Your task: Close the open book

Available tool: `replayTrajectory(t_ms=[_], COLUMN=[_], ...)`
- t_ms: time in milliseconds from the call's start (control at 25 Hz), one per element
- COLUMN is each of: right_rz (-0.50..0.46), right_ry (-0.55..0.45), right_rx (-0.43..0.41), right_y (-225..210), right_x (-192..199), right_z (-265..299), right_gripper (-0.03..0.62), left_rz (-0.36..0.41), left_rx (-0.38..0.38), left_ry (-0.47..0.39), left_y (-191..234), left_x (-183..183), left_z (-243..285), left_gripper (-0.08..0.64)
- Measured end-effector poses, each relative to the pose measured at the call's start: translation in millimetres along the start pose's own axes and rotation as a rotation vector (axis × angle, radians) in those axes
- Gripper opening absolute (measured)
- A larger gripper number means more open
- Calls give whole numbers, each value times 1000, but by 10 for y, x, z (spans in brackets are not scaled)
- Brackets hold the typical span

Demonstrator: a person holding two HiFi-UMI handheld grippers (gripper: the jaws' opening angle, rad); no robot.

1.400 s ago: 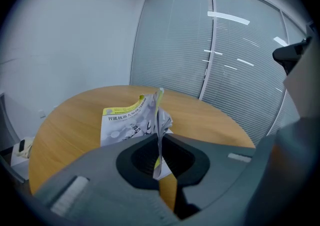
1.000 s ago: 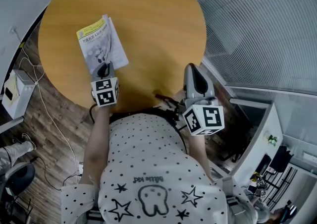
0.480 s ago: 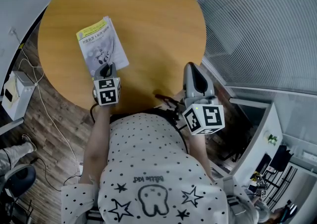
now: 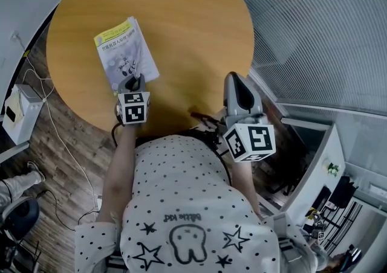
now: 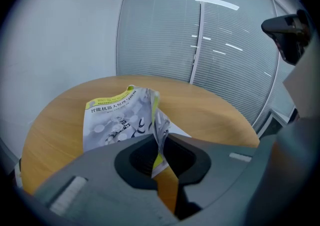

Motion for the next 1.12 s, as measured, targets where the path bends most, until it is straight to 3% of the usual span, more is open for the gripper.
replayTrajectory(t_ms=[720,1120], right_rz=[8,7], right_ry=[10,12], right_rx=[-3,-9], right_y=[-25,-42], right_x=[16,23], right_z=[50,82], right_gripper=[5,5], left_rz=[88,74], left_rx=[36,64], left_ry=[54,76], left_y=[-99,-140], left_x=[26,73], left_z=[142,215], left_gripper=[66,86])
Point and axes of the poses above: the fingertips, and each gripper's own axes: z forward along the fingers, y to its left, x out of its underside, the point moved 8 cm from there along -z, backward along the fingers, and after that the axes turned 11 degrees about -x, right-handed, at the moved point
